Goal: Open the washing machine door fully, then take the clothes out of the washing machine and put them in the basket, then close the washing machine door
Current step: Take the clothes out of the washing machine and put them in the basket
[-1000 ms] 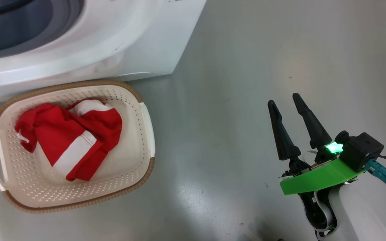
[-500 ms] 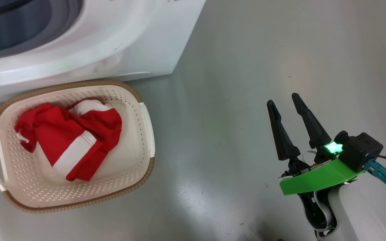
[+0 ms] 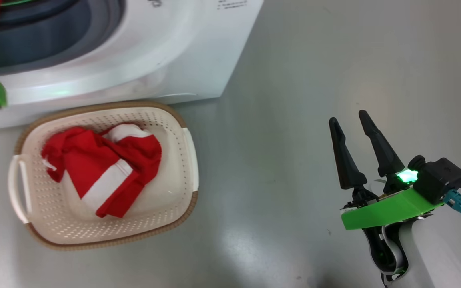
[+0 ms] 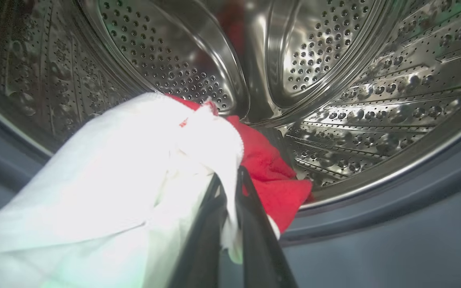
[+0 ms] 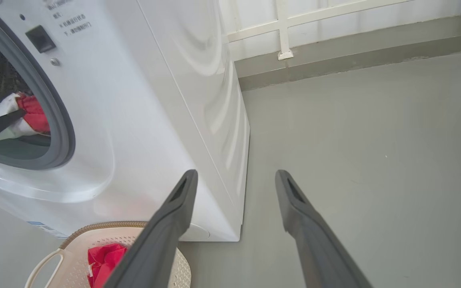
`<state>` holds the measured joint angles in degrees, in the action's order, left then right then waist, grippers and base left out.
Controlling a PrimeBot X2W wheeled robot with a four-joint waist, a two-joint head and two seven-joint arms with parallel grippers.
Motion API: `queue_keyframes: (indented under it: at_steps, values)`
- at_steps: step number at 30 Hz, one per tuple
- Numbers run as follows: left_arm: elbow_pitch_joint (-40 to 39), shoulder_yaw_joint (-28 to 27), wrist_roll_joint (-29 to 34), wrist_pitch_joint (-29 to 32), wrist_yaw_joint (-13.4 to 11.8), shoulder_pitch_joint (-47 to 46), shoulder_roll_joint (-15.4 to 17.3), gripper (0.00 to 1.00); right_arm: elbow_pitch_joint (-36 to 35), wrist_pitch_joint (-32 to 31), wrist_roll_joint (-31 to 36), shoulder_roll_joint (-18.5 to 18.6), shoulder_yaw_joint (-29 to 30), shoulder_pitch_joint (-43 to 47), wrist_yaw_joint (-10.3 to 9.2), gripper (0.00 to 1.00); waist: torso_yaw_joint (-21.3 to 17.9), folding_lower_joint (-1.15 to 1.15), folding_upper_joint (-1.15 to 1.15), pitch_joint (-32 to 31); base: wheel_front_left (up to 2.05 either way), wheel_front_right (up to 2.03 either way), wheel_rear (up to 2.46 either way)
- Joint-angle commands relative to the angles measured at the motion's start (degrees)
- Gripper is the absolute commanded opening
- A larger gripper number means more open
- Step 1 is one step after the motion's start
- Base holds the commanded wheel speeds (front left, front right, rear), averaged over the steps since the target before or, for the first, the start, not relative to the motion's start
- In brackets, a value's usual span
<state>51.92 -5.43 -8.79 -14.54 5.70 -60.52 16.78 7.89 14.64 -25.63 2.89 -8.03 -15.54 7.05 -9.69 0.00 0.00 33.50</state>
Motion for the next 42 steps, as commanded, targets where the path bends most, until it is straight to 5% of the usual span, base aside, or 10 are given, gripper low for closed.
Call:
queue_keyframes:
  at_steps: [1,13,24,36,42]
  values:
    - [-3.29,-1.64,-0.62,-0.45,0.49,2.20,2.61,0.00,-1.06,0.36,-0.13,-0.02,-0.84,1.11,0.44,1.00,1.14,0.00,0.00,-1.12,0.00,0.00,0.00]
    - [-31.95,-8.51,-2.09,-0.45,1.74,19.35,-5.43,0.00,-1.02,0.36,2.05,-0.02,1.41,2.50,0.44,1.00,4.87,0.00,0.00,-3.59,0.00,0.00,0.00]
    - [-52.18,-7.85,-3.57,-0.45,1.78,28.41,-8.14,0.00,-0.83,0.36,2.59,-0.02,1.76,3.13,0.44,1.00,5.98,0.00,0.00,-4.92,0.00,0.00,0.00]
    - [-64.73,-8.83,-3.91,-0.46,1.79,31.67,-9.92,0.00,-0.82,0.36,2.28,-0.02,1.64,3.22,0.44,1.00,5.80,0.00,0.00,-5.13,0.00,0.00,0.00]
    - [-62.62,-7.42,-3.78,-0.46,1.79,33.99,-10.55,0.00,-0.86,0.36,2.19,-0.02,1.34,3.36,0.44,1.00,5.69,0.00,0.00,-5.12,0.00,0.00,0.00]
